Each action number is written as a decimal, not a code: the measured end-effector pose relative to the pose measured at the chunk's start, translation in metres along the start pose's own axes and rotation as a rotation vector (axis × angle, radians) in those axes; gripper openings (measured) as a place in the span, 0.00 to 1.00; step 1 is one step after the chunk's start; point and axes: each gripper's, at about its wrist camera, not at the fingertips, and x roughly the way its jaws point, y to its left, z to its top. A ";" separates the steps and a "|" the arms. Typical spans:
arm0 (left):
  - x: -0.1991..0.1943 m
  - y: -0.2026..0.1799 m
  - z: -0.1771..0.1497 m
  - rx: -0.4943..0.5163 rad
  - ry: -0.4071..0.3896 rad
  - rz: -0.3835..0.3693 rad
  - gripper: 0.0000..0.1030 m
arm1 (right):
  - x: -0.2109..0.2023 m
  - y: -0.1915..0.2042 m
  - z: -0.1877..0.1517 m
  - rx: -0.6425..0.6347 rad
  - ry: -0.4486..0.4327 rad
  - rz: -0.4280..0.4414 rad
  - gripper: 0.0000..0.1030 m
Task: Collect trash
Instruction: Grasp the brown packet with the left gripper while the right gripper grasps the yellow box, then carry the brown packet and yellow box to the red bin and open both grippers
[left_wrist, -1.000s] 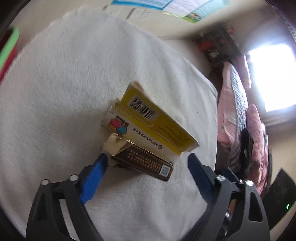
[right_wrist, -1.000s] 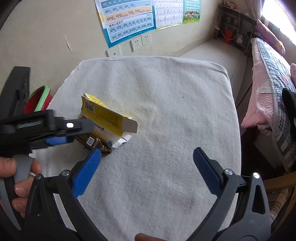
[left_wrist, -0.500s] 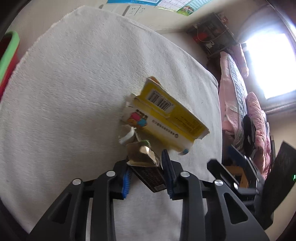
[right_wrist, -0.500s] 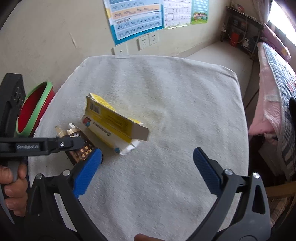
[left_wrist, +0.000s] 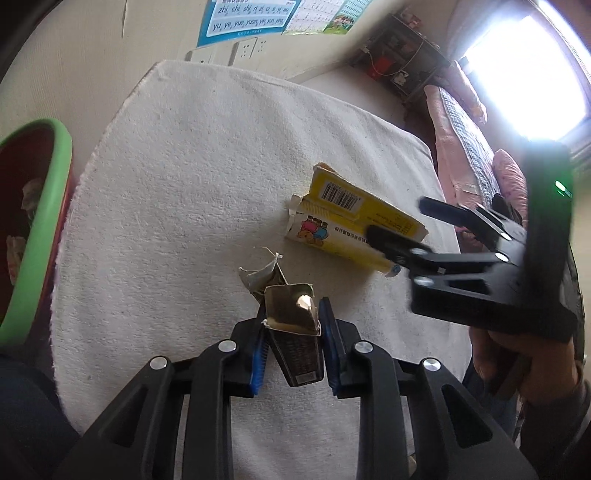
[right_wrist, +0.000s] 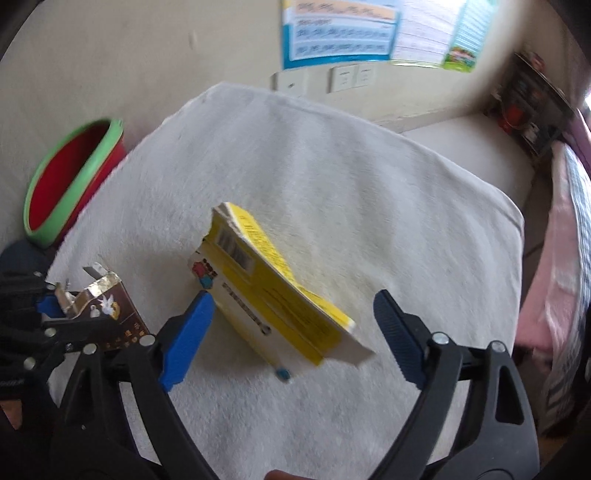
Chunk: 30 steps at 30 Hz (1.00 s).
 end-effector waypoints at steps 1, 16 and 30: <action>-0.001 0.001 -0.001 0.001 -0.003 0.001 0.22 | 0.006 0.003 0.002 -0.019 0.018 0.006 0.81; -0.007 -0.003 -0.011 0.023 -0.021 -0.032 0.23 | 0.006 0.000 -0.019 0.064 0.035 0.050 0.25; -0.023 -0.017 -0.017 0.074 -0.050 -0.010 0.22 | -0.045 -0.015 -0.046 0.281 -0.091 0.006 0.20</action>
